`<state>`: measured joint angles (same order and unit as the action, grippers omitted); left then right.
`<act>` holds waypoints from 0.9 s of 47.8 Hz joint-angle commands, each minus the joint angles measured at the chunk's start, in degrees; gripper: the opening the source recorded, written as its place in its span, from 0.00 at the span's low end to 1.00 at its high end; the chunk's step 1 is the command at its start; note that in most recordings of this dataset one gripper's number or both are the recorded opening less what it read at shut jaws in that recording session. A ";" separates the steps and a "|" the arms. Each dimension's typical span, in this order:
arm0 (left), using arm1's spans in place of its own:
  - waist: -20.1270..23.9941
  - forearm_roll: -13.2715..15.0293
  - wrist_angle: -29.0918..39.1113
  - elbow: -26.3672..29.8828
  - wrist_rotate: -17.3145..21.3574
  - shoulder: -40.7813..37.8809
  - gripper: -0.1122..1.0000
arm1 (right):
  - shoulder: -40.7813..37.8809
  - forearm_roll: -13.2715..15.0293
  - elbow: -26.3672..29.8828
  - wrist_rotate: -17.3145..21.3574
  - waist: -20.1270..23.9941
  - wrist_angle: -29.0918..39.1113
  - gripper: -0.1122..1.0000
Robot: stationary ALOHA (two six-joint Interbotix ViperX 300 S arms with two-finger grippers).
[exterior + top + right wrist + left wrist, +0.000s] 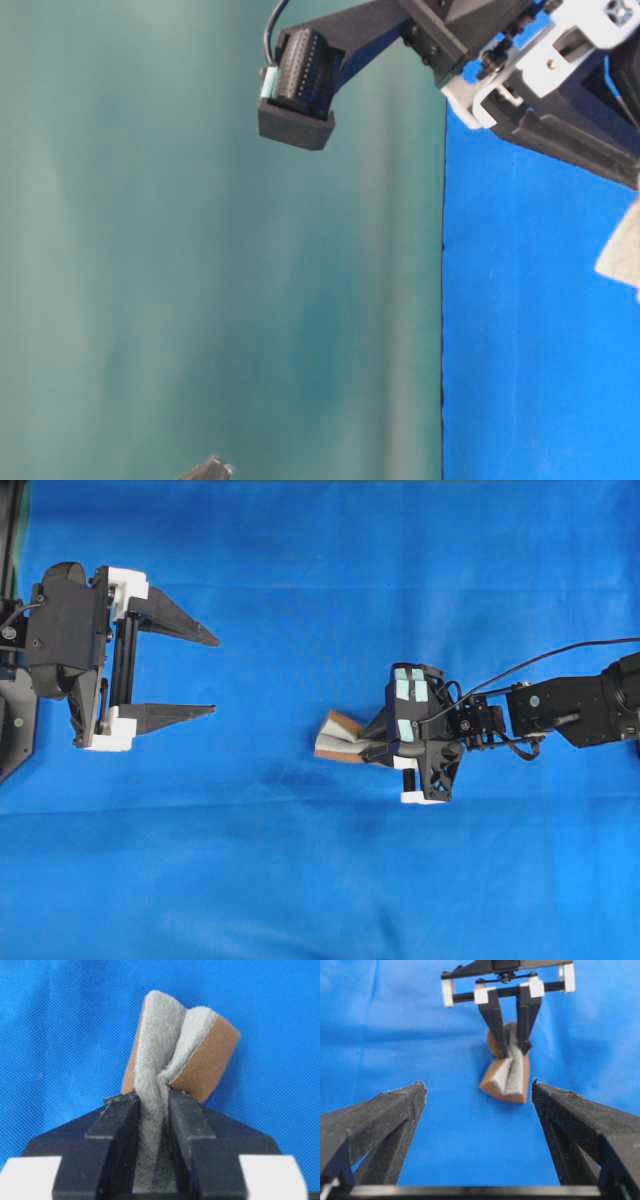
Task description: Hand over the sponge with the left arm and wipe it with the right arm.
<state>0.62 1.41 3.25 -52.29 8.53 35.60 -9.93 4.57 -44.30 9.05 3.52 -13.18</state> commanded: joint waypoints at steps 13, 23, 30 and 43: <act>-0.18 0.09 -0.44 0.53 -0.09 0.18 0.93 | 1.76 3.96 0.79 -4.39 -13.27 2.11 0.33; -0.18 0.09 -0.53 0.62 -0.53 0.18 0.93 | 1.76 6.50 2.37 -8.26 -22.50 2.11 0.33; -0.18 0.09 -0.44 0.62 -0.53 0.18 0.93 | 1.67 6.68 3.08 -9.49 -24.70 2.11 0.33; -0.18 0.09 -0.53 0.53 -0.53 0.18 0.93 | 1.67 6.33 2.20 -8.26 -20.74 2.81 0.33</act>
<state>0.62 1.41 3.25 -52.38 8.09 35.60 -9.58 11.07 -42.36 0.53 -19.25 -10.55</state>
